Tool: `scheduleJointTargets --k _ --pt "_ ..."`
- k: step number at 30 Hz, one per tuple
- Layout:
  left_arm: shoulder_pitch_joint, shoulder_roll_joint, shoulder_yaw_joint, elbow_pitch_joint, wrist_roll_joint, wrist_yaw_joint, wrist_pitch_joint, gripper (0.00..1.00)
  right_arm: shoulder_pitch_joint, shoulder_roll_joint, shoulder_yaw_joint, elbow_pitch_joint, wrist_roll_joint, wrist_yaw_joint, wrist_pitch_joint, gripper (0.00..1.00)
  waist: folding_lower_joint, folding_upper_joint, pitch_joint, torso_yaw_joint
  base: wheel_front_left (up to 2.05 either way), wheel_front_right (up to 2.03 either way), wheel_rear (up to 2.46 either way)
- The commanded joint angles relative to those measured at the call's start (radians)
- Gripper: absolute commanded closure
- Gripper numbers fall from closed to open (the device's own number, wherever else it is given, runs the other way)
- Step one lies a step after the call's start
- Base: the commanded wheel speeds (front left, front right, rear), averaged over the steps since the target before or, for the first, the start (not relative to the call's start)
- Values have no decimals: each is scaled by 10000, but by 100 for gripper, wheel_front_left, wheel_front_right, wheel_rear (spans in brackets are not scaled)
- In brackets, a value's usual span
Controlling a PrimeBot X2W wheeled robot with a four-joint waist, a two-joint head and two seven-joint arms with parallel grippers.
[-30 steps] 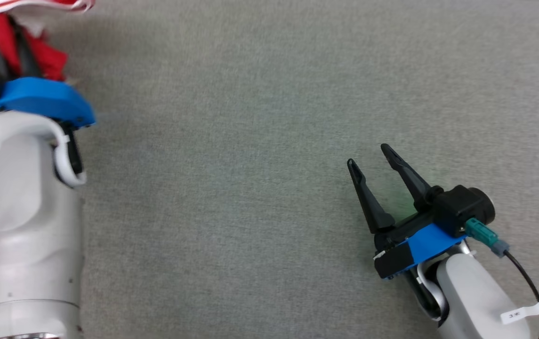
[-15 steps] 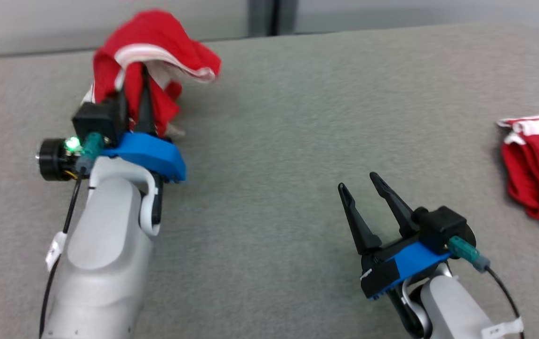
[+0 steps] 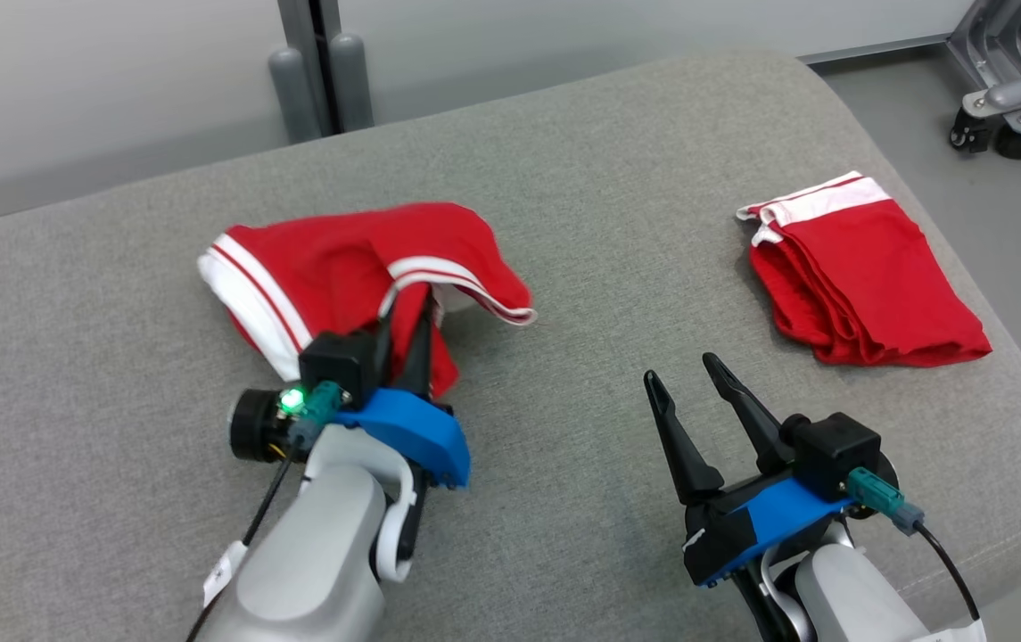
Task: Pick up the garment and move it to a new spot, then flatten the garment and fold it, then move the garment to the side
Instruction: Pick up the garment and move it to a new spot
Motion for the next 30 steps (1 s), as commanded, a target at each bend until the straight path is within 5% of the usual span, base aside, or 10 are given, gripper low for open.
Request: scheduleJointTargets --k 1,2,4,13,30 --pt "255 2 -299 -129 -210 140 -47 100 170 37 -45 17 -16 1 -4 0 1 0 -126 -99 0 0 0" --pt "365 16 -447 -210 -303 265 -47 100 209 37 -66 48 -38 1 -4 0 1 0 -166 -80 0 0 0" --pt "608 25 -492 -399 -459 580 -45 0 225 41 -106 86 -89 1 -4 0 1 0 -261 3 0 0 0" --pt "2109 26 505 -959 282 1109 -41 0 544 28 -543 88 -131 1 -4 0 1 0 -853 1108 0 0 0" --pt "5055 66 3073 -2272 2125 511 -41 0 1362 21 -994 438 -328 1 -4 0 1 0 -2150 2428 0 0 0"
